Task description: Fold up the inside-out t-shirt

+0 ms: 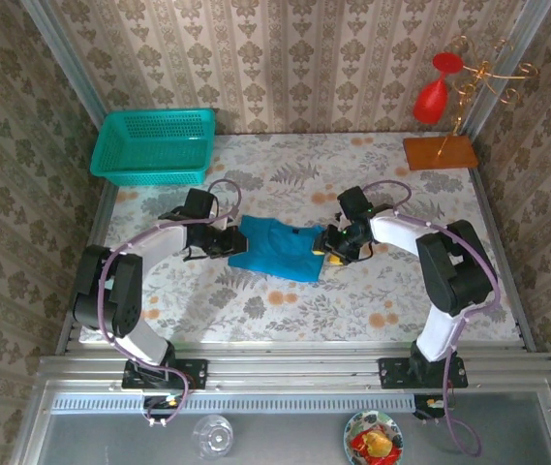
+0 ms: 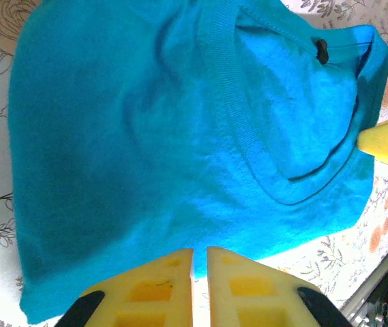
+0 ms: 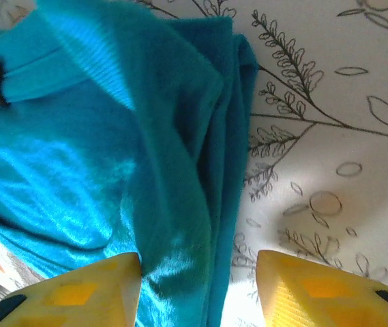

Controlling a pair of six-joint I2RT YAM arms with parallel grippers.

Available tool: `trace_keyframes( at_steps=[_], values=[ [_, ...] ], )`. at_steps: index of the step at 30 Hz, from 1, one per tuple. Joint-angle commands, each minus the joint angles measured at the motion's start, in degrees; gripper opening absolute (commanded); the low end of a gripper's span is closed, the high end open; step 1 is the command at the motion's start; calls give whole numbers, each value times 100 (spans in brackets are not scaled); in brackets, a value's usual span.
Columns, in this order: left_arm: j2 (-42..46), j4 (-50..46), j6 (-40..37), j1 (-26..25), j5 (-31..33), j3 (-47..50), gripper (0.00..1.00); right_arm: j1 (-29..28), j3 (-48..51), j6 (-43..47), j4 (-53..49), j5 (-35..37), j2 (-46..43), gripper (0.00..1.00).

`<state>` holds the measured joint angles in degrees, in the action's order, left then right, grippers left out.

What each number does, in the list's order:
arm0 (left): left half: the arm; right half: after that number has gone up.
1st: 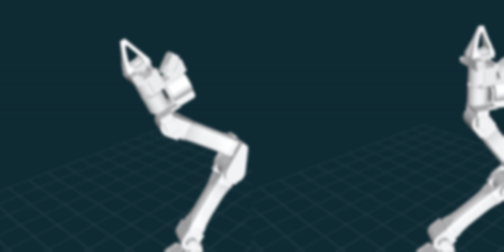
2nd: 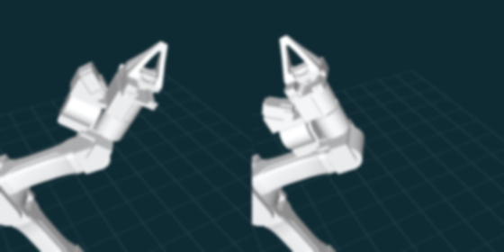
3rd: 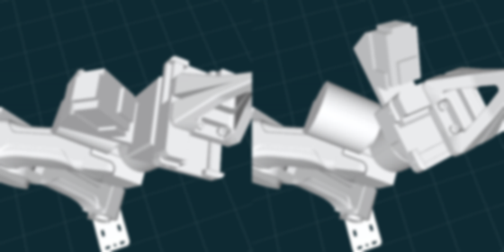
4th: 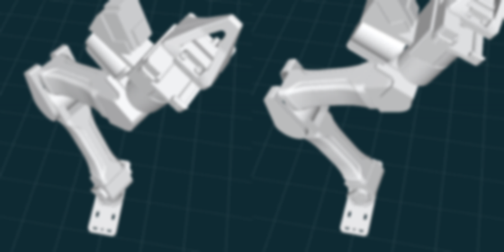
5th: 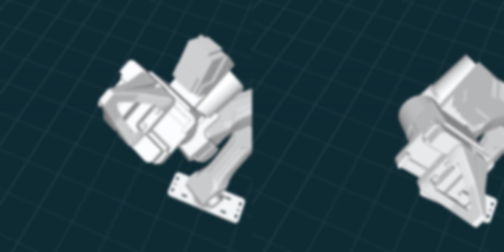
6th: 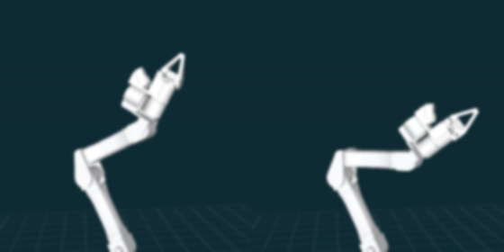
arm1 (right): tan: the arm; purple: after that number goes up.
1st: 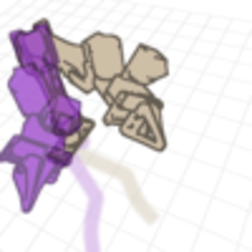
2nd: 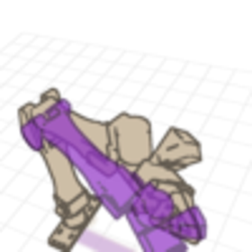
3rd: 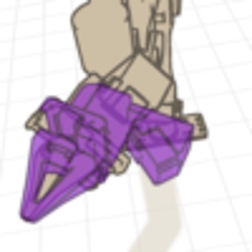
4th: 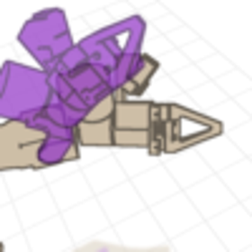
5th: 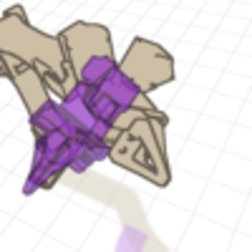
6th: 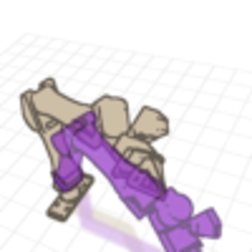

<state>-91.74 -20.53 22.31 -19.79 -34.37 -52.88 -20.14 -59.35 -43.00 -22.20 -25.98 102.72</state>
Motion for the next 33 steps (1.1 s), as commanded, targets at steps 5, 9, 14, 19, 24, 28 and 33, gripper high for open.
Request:
trace_keyframes(
  at_steps=[5,9,14,19,24,28,33],
  values=[
    [218,-86,25,11,-123,106,15,-10,219,-296,1081,-426,348,51],
    [201,-93,38,11,-127,103,15,-7,307,-360,1323,-446,338,50],
    [196,-98,56,10,-161,107,15,-14,395,-411,1469,-432,198,46],
    [170,-82,95,10,-202,129,15,-10,372,-419,1500,-462,187,43],
    [153,-79,98,10,-380,174,15,-3,376,-427,1506,-395,189,40],
    [157,-81,93,11,-404,217,15,10,332,-398,1360,-296,167,37],
    [206,-94,80,15,-395,252,15,54,146,-144,783,14,137,27]
  ],
)
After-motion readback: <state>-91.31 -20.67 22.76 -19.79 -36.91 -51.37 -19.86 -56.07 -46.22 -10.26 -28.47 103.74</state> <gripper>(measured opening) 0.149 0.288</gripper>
